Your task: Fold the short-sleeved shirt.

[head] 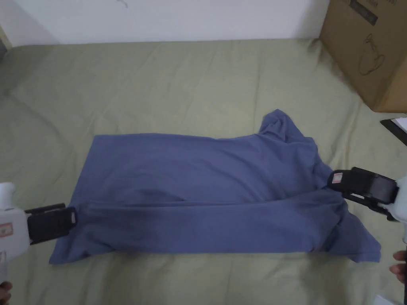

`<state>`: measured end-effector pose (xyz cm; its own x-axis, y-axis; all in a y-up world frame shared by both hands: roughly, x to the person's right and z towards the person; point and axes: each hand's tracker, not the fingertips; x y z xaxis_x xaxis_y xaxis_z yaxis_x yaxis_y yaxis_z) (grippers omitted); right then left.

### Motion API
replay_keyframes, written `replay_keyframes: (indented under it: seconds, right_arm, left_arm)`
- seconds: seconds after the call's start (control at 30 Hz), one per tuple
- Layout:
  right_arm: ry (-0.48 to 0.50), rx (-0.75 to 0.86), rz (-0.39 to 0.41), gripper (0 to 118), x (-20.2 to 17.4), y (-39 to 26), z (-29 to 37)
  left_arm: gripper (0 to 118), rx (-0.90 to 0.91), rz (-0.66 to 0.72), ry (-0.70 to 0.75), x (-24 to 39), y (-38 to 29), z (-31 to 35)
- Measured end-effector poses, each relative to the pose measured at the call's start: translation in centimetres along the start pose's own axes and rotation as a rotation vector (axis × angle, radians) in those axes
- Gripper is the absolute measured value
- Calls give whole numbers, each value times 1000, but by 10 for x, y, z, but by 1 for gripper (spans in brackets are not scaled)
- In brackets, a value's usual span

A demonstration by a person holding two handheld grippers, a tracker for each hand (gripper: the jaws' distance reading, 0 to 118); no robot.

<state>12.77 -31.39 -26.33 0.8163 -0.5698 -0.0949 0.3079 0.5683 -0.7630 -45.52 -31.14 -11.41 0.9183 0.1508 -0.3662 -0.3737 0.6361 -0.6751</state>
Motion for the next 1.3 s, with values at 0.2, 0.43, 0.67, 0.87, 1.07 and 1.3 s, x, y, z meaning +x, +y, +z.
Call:
replay_keyframes:
  seconds: [0.2,0.43,0.67,0.87,1.07,1.3]
  right_arm:
    - [-128,59,34,12,2,-39,26]
    - [-268,12,217,0,-18,-73,25]
    - [-364,-12,332,0,-32,-82,18]
    - [-384,-51,324,0,-17,-93,12]
    - [-416,-82,306,0,-6,-93,16]
    - [-378,-68,248,85,6,-85,11]
  left_arm:
    - [16,-48,-34,53,-5,-50,11]
    - [0,-85,10,52,-9,-72,3]
    - [81,-56,94,58,-30,-38,-26]
    - [80,-146,44,22,-18,-31,-64]
    - [20,-151,-70,110,6,-36,-70]
    - [6,-174,-84,94,11,-30,-66]
